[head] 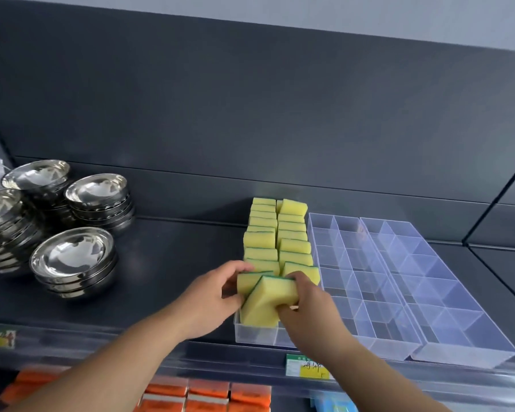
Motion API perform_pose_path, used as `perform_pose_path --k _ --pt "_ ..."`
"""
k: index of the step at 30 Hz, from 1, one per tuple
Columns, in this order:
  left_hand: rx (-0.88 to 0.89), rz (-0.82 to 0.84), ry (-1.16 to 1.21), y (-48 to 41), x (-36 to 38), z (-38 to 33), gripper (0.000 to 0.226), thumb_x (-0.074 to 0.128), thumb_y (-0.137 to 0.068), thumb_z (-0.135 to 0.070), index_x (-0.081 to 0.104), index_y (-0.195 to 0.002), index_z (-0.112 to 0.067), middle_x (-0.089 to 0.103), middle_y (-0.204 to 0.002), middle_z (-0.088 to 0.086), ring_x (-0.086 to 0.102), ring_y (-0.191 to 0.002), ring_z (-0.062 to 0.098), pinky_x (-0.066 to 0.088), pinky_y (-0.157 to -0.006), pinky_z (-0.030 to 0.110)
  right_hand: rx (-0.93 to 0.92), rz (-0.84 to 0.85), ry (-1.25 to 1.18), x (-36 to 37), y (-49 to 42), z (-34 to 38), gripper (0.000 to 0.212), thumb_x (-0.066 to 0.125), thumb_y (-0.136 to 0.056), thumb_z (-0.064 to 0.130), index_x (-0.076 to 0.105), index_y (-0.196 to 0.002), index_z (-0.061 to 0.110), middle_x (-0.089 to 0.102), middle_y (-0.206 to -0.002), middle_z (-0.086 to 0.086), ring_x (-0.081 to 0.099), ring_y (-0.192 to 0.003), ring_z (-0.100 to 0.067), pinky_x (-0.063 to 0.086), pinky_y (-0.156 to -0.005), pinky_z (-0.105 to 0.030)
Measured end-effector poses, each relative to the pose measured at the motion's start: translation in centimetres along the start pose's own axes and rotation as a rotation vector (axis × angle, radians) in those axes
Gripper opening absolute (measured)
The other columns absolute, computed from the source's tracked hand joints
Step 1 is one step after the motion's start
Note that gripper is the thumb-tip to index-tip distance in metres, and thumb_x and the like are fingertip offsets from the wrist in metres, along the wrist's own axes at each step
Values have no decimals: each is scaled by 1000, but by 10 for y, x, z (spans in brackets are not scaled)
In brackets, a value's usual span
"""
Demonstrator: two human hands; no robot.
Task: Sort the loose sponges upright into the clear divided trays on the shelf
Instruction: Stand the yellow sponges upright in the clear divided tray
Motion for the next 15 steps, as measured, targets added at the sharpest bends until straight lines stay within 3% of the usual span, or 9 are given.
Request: perform_pose_path --k 5,11,15 --pt "58 -72 -34 6 9 7 46 59 -92 -24 45 -127 -51 52 -126 -26 57 -105 -5 49 -93 22 -29 -6 121 8 -2 7 35 46 -86 6 44 -119 18 53 -86 5 52 -73 -14 39 -53 -16" --pt "121 -147 -55 13 15 11 51 59 -91 -12 45 -133 -38 44 -134 -21 49 -119 -1 44 -101 19 -54 29 393 16 6 17 43 45 -87 3 33 -125 18 57 -94 -1 49 -73 -20 34 -50 -26" --pt "139 -125 -208 16 19 6 59 54 -94 -12 31 -145 -28 33 -146 -15 36 -129 1 31 -105 12 -25 33 319 12 6 17 44 51 -88 9 36 -127 20 56 -92 1 54 -78 -19 46 -62 -33"
Point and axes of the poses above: each hand's wrist, its own y-axis away from the middle knuckle, its own x-axis out of the palm, z = x × y, the point moved 3 cm from there along -y, towards the middle knuckle
